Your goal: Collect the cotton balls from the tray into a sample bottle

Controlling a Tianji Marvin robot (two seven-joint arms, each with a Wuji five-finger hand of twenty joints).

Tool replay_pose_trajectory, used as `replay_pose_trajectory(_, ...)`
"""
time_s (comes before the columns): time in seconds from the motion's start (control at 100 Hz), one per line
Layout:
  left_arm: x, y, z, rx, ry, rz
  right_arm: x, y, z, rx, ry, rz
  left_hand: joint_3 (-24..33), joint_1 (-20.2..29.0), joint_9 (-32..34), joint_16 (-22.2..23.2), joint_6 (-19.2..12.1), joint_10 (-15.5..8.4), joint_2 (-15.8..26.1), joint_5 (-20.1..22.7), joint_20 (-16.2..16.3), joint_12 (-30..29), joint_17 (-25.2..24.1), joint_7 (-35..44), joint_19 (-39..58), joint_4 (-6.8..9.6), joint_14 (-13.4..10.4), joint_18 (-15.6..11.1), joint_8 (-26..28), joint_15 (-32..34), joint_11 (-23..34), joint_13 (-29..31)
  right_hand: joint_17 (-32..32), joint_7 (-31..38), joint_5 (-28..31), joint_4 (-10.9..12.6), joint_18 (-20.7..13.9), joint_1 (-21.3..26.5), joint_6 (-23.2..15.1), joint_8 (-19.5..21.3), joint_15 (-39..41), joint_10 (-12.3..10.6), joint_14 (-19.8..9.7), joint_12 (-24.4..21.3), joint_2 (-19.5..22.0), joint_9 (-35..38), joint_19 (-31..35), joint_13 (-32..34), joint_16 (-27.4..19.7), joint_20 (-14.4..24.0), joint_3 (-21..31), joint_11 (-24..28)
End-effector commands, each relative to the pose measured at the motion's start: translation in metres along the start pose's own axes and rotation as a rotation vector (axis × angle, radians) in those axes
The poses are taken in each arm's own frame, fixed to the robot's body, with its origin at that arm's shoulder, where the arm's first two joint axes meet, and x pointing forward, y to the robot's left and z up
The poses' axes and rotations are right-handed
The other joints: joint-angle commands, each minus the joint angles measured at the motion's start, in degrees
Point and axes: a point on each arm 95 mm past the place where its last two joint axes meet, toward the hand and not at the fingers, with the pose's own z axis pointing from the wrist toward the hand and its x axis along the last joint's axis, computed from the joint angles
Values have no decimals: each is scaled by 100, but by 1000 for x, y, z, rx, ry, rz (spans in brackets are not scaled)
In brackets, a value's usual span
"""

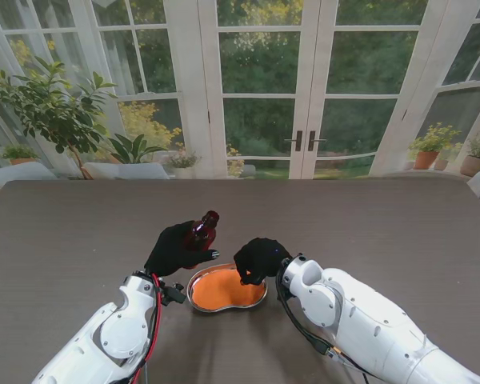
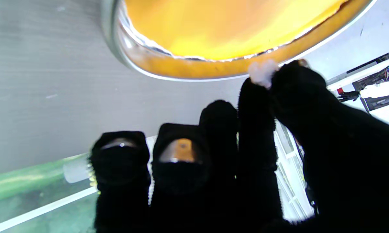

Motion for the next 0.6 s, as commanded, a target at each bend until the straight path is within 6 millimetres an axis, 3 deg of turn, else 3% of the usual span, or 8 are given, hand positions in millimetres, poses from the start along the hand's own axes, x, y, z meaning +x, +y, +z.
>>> replay_pose_trajectory(0.0,0,4,1,-18,-4,-6,3,3,0,2,-1,10,909,893,388,57,-1456,-652,1115,762,-10,-65,-228,534,-170,51,4,-223,135,84,65,5,97,221,138,112,4,98,99,156,236,-76,-211,51,56,160,321,212,100,-76,198,214)
replay_pose_trajectory(0.59,0,7,1,-30,-16,-13,13,79,-15,-161,-99,85,908,887,398,59,-1480,-678,1110,764,-10,-50,-219,537,-166,53,-6,-229,134,90,69,18,61,238,125,162,49,165,250,254,236,19,-159,67,139,160,335,208,97,-46,118,224)
